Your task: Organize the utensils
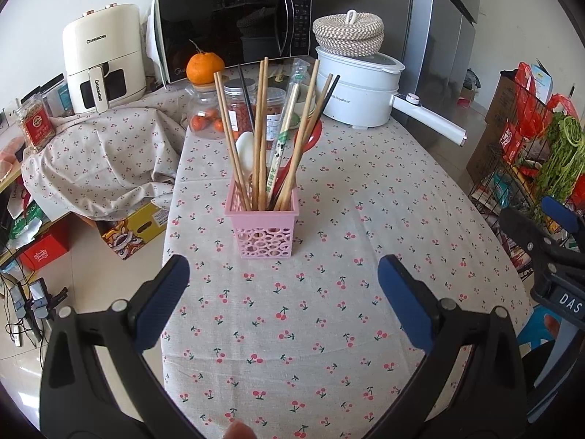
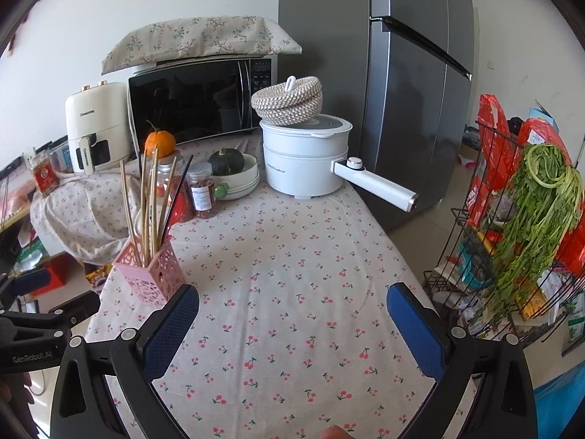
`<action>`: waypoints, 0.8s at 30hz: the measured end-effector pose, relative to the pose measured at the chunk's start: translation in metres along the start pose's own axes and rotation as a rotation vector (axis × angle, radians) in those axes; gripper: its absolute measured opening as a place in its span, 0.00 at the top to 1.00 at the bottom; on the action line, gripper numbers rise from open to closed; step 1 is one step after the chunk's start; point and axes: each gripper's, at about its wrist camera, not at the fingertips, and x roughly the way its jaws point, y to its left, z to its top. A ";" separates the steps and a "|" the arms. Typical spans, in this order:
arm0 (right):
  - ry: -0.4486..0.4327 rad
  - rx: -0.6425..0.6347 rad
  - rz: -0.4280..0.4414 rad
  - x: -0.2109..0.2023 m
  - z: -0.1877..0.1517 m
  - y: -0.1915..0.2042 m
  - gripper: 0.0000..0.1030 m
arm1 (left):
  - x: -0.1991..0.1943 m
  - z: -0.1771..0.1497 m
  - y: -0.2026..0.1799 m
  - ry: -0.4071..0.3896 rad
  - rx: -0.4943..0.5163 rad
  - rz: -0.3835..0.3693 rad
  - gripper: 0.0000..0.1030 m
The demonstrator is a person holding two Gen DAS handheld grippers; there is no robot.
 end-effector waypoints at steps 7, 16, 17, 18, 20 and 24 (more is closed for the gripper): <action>0.027 0.008 0.014 0.004 -0.002 -0.002 0.00 | -0.005 0.005 -0.008 -0.017 0.002 -0.010 0.01; 0.031 0.007 0.019 0.005 -0.001 0.001 0.00 | -0.003 0.004 -0.010 -0.008 -0.006 -0.011 0.01; 0.032 0.009 0.018 0.005 -0.002 0.001 0.00 | -0.003 0.004 -0.010 -0.010 -0.006 -0.013 0.01; 0.033 0.010 0.017 0.006 -0.001 0.001 0.00 | -0.003 0.004 -0.011 -0.011 -0.004 -0.013 0.01; 0.037 0.011 0.015 0.007 -0.002 0.001 0.00 | -0.003 0.004 -0.012 -0.012 0.002 -0.004 0.01; 0.047 0.016 0.013 0.009 -0.003 0.001 0.00 | -0.002 0.004 -0.012 -0.006 0.002 -0.004 0.01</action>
